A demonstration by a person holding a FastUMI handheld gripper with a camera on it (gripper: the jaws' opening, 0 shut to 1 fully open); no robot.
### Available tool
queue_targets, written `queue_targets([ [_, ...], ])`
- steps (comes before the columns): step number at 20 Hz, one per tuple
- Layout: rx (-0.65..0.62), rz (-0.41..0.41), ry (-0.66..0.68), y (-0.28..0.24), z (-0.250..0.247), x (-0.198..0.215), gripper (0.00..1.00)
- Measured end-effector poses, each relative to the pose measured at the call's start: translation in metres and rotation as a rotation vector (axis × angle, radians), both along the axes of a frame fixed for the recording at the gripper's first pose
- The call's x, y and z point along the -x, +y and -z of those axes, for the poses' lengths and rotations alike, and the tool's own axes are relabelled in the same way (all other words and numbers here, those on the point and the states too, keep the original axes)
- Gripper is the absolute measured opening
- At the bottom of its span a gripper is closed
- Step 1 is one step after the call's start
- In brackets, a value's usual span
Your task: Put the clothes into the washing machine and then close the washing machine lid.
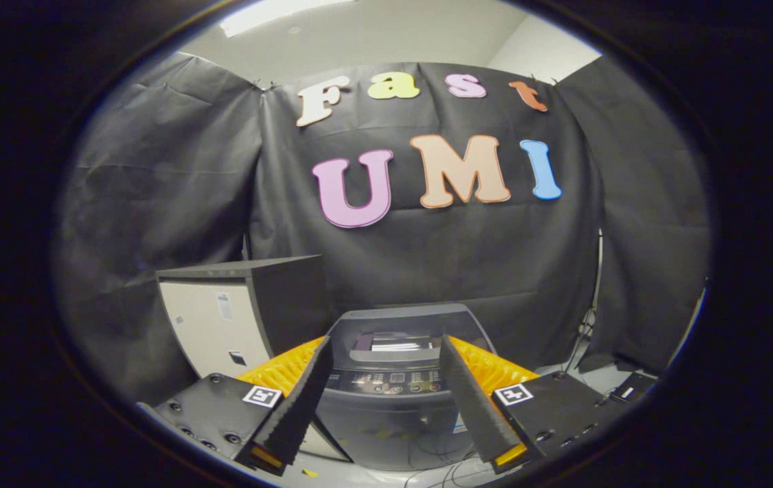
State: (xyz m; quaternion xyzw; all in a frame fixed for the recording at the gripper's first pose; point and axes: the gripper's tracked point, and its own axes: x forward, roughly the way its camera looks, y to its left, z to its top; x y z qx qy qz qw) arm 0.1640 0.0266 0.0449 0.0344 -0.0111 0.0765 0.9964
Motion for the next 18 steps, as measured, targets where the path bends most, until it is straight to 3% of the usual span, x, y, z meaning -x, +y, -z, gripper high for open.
queue_targets([
  [18, 0.019, -0.050, -0.067, 0.010, -0.028, 0.019, 0.98],
])
